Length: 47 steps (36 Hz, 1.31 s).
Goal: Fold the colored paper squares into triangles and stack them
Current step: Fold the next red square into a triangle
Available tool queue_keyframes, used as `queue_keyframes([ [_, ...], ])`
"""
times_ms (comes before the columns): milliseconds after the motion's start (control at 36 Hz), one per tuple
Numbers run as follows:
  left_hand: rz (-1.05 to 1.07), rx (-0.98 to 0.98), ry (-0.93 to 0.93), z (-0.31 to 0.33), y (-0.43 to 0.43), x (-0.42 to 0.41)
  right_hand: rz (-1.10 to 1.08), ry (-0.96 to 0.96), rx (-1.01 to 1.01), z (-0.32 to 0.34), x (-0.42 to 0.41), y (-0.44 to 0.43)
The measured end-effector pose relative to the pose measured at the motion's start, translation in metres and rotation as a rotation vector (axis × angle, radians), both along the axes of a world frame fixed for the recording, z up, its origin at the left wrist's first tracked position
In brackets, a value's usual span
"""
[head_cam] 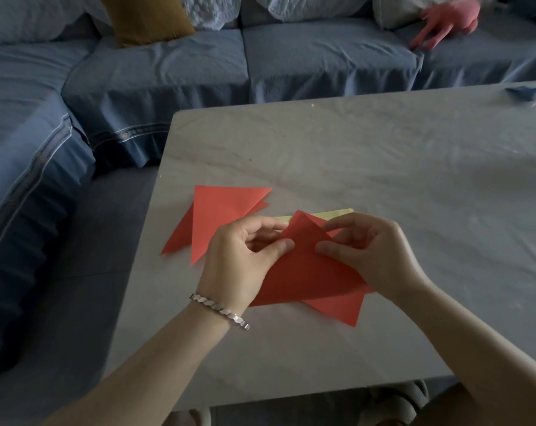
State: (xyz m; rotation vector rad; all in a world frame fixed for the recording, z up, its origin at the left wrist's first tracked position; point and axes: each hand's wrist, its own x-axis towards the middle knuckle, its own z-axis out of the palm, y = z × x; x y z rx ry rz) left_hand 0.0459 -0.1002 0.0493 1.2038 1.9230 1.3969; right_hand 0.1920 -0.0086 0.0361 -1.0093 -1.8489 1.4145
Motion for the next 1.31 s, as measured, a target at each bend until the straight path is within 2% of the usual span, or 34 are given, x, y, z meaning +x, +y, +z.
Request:
queue_keyframes([
  [250, 0.006, 0.038, -0.027, -0.002, -0.003, 0.002, -0.022, -0.025, 0.102, 0.001, 0.001, -0.003],
  [389, 0.03, 0.074, 0.032, 0.0, -0.003, 0.004, -0.011, -0.002, 0.156, 0.003, -0.002, -0.007],
  [639, 0.04, 0.111, 0.112, 0.001, -0.004, 0.004, -0.04, 0.136, 0.067, 0.007, -0.006, -0.011],
  [1306, -0.003, 0.142, 0.144, 0.006, -0.005, 0.007, -0.04, 0.147, 0.07, 0.011, -0.006, -0.013],
])
